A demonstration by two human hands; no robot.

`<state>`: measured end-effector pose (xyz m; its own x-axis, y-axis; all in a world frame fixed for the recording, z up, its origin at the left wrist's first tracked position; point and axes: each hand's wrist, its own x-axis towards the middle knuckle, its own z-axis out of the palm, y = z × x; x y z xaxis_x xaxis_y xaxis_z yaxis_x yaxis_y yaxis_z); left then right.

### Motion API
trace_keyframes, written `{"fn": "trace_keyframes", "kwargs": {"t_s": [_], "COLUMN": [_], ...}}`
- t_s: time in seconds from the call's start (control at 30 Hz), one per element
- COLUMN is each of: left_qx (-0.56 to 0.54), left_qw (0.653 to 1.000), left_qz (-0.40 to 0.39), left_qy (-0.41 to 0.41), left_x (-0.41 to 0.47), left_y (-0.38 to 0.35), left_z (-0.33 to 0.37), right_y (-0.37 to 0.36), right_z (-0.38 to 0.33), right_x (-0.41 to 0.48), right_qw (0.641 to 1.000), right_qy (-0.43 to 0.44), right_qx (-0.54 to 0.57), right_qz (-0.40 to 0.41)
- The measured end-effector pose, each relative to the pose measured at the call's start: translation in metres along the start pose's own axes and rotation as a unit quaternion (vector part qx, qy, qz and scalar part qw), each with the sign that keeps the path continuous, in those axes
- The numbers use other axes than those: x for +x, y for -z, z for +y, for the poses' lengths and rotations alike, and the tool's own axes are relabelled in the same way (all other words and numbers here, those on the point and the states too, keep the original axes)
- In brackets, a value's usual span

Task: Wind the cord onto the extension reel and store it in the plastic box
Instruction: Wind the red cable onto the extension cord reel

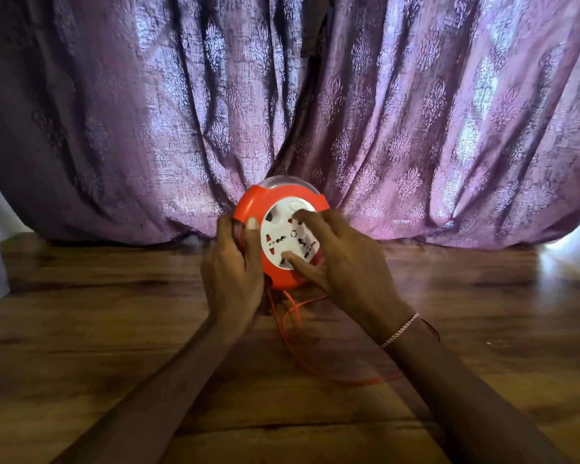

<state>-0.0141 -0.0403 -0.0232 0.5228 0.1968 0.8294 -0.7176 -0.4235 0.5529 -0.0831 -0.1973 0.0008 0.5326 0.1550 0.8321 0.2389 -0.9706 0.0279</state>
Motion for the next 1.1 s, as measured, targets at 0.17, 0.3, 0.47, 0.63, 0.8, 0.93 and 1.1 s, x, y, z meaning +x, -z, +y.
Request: {"fn": "trace_keyframes", "kwargs": {"t_s": [0.17, 0.3, 0.47, 0.63, 0.8, 0.93, 1.1], "left_qx": [-0.013, -0.012, 0.012, 0.028, 0.037, 0.02, 0.011], "left_qw": [1.0, 1.0, 0.998, 0.996, 0.997, 0.999, 0.999], "left_qz": [0.003, -0.007, -0.024, -0.037, -0.047, -0.037, -0.029], "left_qy": [0.001, -0.018, -0.051, -0.071, -0.047, -0.017, -0.013], "left_x": [-0.002, -0.004, -0.003, -0.006, -0.007, -0.003, 0.0], "left_y": [0.002, 0.003, 0.005, 0.006, 0.003, 0.004, 0.005], "left_z": [0.003, 0.006, 0.005, 0.009, 0.011, 0.004, 0.0], "right_y": [0.0, 0.004, -0.005, -0.009, -0.004, -0.006, 0.001], "right_z": [0.001, 0.005, -0.008, -0.025, -0.027, -0.005, 0.003], "right_x": [0.0, 0.0, -0.003, 0.001, 0.01, 0.0, -0.001], "right_qw": [0.996, 0.988, 1.0, 0.958, 0.712, 0.967, 0.993], "right_qy": [0.065, 0.096, -0.001, -0.241, -0.469, -0.209, 0.07], "right_qx": [-0.065, -0.12, -0.028, 0.151, 0.521, 0.148, -0.083], "right_qz": [-0.01, 0.008, 0.014, 0.03, -0.029, 0.014, -0.043]}}
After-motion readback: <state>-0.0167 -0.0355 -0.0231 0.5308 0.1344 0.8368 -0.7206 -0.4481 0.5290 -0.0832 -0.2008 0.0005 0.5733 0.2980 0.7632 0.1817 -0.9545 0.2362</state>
